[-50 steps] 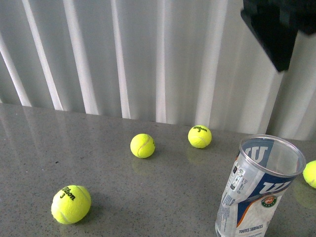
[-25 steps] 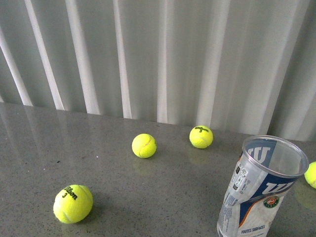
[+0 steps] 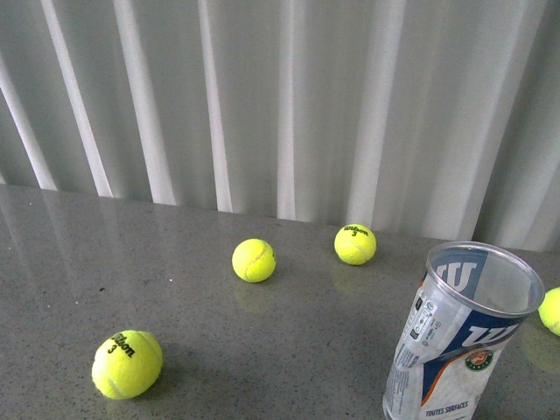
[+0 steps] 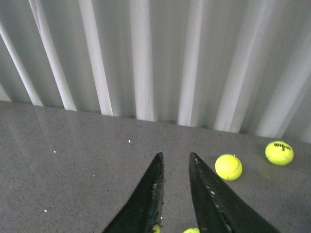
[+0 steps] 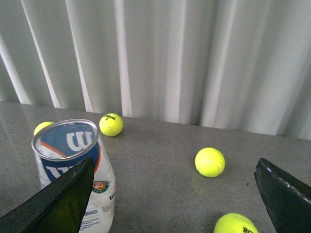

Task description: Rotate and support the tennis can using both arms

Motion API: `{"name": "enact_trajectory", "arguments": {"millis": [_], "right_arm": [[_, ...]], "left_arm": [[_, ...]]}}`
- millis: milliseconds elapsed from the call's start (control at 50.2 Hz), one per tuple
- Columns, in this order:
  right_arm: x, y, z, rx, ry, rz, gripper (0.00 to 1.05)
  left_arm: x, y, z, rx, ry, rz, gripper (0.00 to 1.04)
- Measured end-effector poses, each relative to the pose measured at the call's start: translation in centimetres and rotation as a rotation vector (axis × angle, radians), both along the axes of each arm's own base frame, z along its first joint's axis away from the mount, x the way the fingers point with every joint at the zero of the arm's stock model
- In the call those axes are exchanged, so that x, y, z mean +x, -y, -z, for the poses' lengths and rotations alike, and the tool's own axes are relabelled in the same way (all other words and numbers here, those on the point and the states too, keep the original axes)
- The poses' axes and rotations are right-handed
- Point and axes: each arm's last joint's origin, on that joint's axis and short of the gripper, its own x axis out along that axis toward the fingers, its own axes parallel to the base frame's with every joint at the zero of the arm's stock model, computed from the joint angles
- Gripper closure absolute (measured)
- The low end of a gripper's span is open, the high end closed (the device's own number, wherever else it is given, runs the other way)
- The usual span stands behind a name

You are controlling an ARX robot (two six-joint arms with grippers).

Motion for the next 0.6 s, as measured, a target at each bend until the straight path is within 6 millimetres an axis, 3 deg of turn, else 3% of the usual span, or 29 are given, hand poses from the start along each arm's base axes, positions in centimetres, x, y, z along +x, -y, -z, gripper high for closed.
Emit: {"name": "enact_trajectory", "arguments": {"millis": [80,398,597], "right_arm": [[0.0,0.0,0.0,0.0,0.0,-0.001,0.07],[0.0,0.0,0.0,0.0,0.0,-0.001,0.07],[0.0,0.0,0.0,0.0,0.0,-0.002,0.07]], "left_arm": [[-0.8,0.0,1.1,-0.002,0.005,0.003,1.02],[-3.7,0.0,5.4,-0.004,0.006,0.0,1.01],[-4.8,0.0,6.8,-0.004,0.013,-0.001,1.01]]}}
